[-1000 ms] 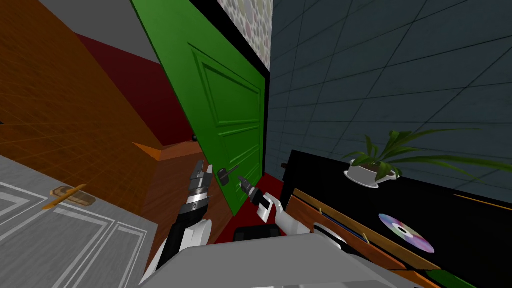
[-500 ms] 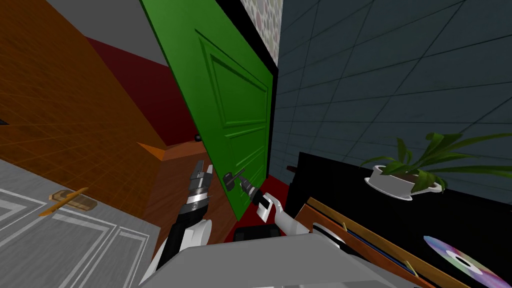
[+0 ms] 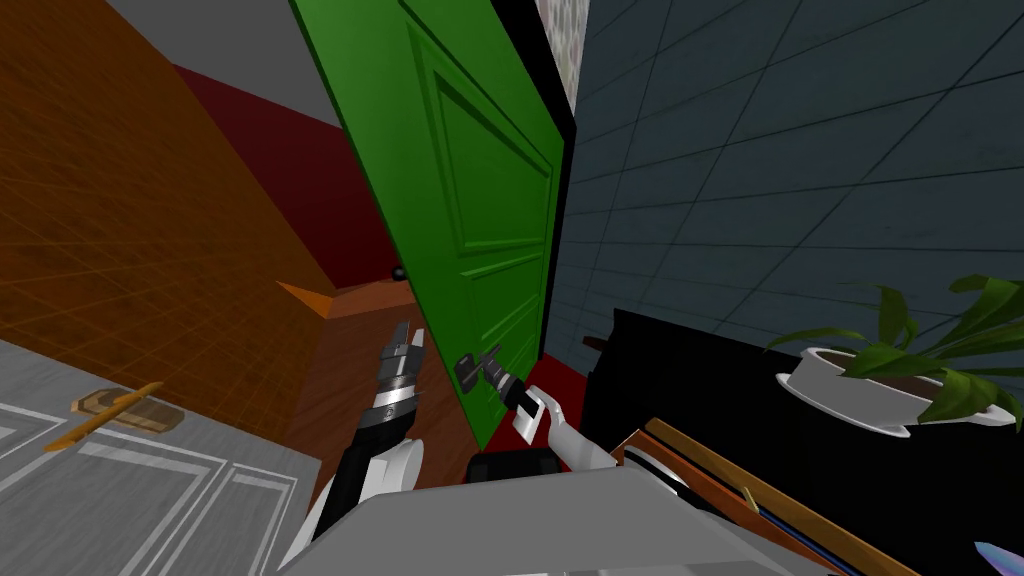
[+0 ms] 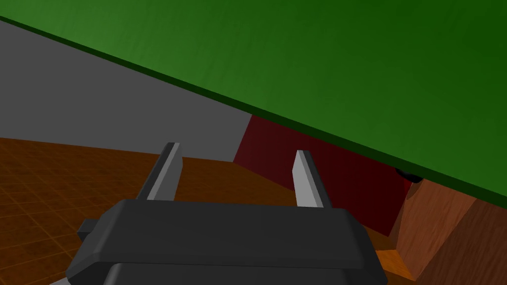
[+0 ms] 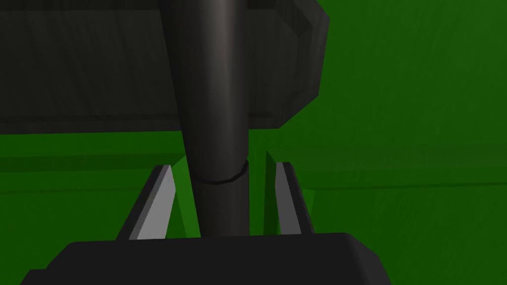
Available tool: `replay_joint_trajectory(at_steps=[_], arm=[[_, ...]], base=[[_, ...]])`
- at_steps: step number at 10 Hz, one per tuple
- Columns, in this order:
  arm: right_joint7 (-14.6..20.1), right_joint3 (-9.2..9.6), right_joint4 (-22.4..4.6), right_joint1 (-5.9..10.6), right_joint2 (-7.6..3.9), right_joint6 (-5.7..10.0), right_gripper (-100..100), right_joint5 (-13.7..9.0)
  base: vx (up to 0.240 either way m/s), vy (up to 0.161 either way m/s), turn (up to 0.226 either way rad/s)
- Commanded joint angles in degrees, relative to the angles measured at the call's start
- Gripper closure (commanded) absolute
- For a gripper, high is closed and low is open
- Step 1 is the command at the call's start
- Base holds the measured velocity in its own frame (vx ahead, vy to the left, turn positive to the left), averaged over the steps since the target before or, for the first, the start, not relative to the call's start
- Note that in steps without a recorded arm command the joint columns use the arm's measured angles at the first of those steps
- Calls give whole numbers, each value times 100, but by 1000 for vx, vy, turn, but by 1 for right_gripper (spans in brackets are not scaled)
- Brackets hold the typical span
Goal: Push the door open
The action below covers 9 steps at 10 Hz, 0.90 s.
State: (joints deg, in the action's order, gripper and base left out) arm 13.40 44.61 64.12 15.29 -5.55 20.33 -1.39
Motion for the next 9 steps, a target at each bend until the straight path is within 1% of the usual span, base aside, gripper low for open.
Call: replay_joint_trajectory(at_steps=[1, 5, 6, 9], arm=[[1, 1, 1, -3, -3, -2, 100, 0], [1, 1, 1, -3, -3, -2, 100, 0], [21, -43, 10, -19, 0, -22, 100, 72], [73, -134, 32, -83, -1, -45, 100, 230]], base=[[-27, -24, 5], [-4, -4, 3], [57, 98, -102], [75, 192, -133]])
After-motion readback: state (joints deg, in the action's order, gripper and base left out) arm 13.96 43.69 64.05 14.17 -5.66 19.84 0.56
